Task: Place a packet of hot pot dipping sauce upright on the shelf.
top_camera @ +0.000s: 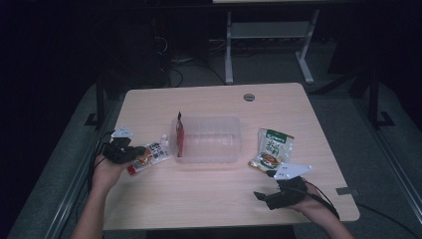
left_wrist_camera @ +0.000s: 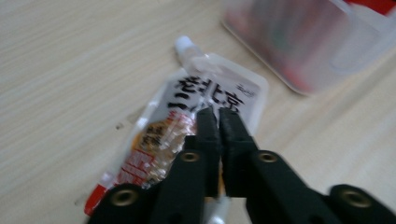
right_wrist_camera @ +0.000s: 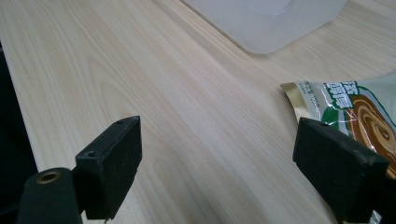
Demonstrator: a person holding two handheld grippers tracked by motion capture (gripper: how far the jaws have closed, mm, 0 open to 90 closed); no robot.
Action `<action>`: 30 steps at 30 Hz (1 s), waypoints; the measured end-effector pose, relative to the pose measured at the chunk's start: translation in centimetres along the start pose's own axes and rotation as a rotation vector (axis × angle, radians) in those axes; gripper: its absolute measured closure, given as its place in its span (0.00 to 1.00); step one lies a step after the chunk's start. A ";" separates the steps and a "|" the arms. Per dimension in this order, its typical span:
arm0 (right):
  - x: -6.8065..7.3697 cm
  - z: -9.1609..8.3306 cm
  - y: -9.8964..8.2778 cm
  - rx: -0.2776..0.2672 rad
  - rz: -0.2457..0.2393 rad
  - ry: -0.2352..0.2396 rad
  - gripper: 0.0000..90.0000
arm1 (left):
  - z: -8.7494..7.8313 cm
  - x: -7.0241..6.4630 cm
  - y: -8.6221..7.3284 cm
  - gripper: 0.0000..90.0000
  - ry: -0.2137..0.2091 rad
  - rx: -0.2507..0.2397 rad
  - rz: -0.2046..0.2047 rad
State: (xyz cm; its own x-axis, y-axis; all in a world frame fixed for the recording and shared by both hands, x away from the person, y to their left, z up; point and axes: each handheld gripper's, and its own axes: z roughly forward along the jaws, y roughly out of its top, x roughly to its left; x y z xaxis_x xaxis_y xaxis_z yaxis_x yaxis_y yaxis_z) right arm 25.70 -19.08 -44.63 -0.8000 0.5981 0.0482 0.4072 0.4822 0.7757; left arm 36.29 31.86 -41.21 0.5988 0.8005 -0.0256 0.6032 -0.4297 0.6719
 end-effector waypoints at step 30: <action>-0.2 0.1 0.0 0.005 0.000 -0.001 0.17 | 4.4 0.7 0.1 1.00 0.029 0.246 0.030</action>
State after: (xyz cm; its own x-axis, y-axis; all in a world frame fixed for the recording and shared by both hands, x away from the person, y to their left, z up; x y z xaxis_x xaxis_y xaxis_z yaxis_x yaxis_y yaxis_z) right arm 25.84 -19.14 -44.71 -0.7996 0.5987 0.0475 0.4094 0.4855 0.7725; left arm 39.10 30.50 -44.42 0.6051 0.7960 0.0153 0.6976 -0.5393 0.4716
